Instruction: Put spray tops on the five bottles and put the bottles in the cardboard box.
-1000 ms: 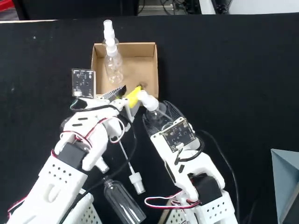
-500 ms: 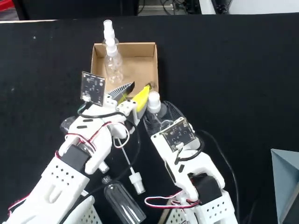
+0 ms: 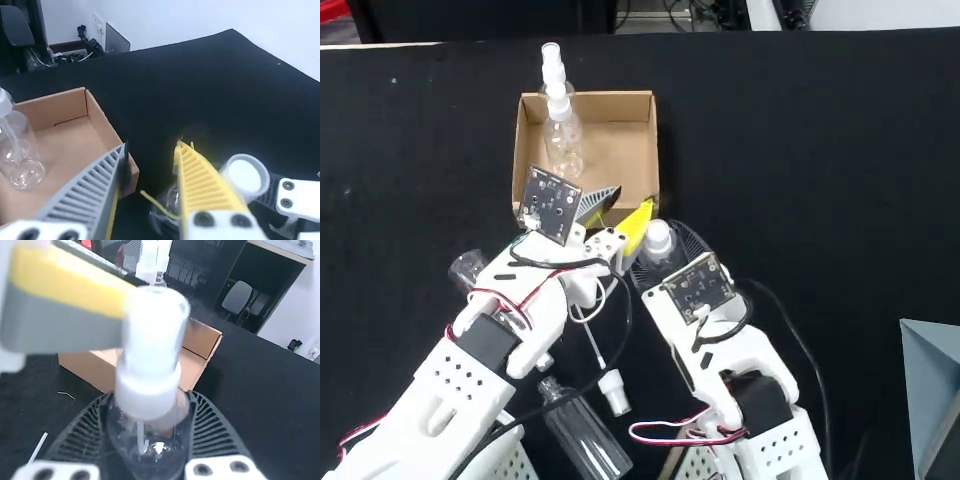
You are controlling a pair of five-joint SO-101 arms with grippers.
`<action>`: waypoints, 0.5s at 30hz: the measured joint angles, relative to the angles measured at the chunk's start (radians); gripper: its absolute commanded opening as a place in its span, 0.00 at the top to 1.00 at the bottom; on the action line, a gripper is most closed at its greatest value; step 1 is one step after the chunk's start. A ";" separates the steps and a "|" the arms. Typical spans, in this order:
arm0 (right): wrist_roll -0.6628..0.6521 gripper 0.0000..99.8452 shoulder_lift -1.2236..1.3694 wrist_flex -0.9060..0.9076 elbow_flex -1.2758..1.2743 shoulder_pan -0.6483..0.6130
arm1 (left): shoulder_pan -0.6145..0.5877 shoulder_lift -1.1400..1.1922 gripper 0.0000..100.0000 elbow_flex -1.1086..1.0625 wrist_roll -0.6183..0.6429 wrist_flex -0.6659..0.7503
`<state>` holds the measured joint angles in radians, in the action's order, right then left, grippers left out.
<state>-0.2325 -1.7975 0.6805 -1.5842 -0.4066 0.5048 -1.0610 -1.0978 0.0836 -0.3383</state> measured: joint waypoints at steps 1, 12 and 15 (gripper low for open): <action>0.000 0.96 0.000 0.000 0.000 0.000 | 0.000 0.000 0.86 0.000 0.000 -0.003; 0.000 0.96 0.000 0.000 -0.018 -0.005 | -0.048 0.003 0.86 -0.002 -0.003 -0.008; 0.000 0.96 0.000 0.000 -0.018 -0.005 | -0.044 0.003 0.86 -0.002 -0.003 -0.008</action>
<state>-0.2325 -1.7975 0.6805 -1.6026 -0.4112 0.4603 -1.0579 -1.0994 0.0806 -0.3460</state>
